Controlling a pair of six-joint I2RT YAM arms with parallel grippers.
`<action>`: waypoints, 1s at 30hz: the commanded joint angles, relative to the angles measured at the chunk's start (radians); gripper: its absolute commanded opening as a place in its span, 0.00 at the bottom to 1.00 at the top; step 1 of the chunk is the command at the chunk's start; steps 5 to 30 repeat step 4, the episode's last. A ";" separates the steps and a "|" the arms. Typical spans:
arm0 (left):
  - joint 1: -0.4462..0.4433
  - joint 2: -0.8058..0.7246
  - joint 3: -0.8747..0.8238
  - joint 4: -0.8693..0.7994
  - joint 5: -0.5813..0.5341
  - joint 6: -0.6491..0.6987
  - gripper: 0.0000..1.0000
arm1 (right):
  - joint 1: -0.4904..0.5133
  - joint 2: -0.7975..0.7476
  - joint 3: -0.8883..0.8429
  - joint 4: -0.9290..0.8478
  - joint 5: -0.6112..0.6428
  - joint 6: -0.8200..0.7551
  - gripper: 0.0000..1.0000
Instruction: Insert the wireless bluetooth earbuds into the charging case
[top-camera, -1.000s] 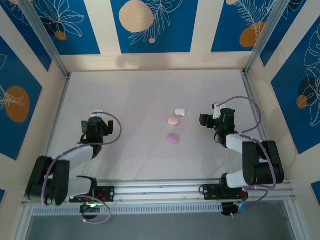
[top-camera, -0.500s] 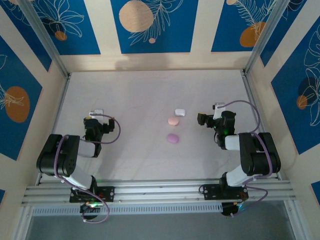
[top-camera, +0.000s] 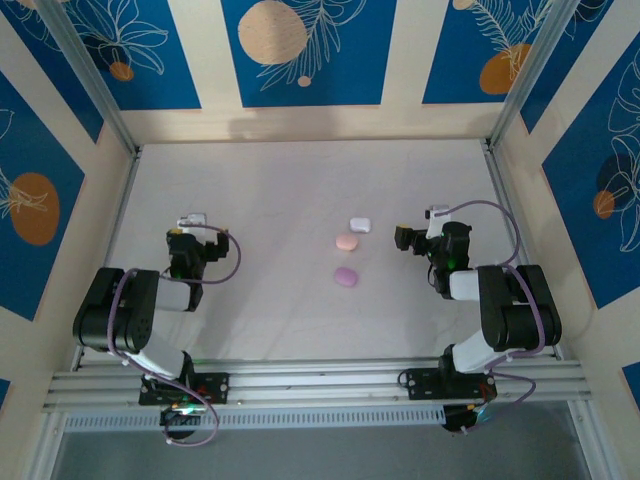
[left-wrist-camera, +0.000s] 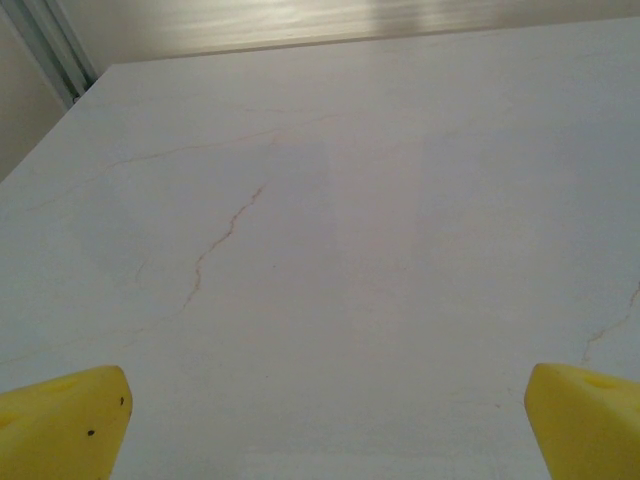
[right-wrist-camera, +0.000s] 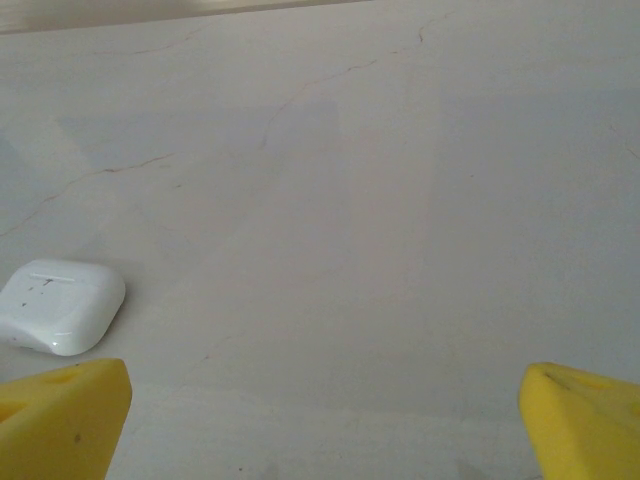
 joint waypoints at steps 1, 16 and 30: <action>-0.001 -0.001 0.016 0.008 0.020 0.005 1.00 | -0.001 0.001 0.020 0.031 0.013 0.008 0.99; -0.001 -0.001 0.016 0.007 0.020 0.005 1.00 | 0.000 -0.001 0.019 0.032 0.013 0.008 0.99; -0.001 -0.001 0.016 0.007 0.020 0.005 1.00 | 0.000 -0.001 0.019 0.032 0.013 0.008 0.99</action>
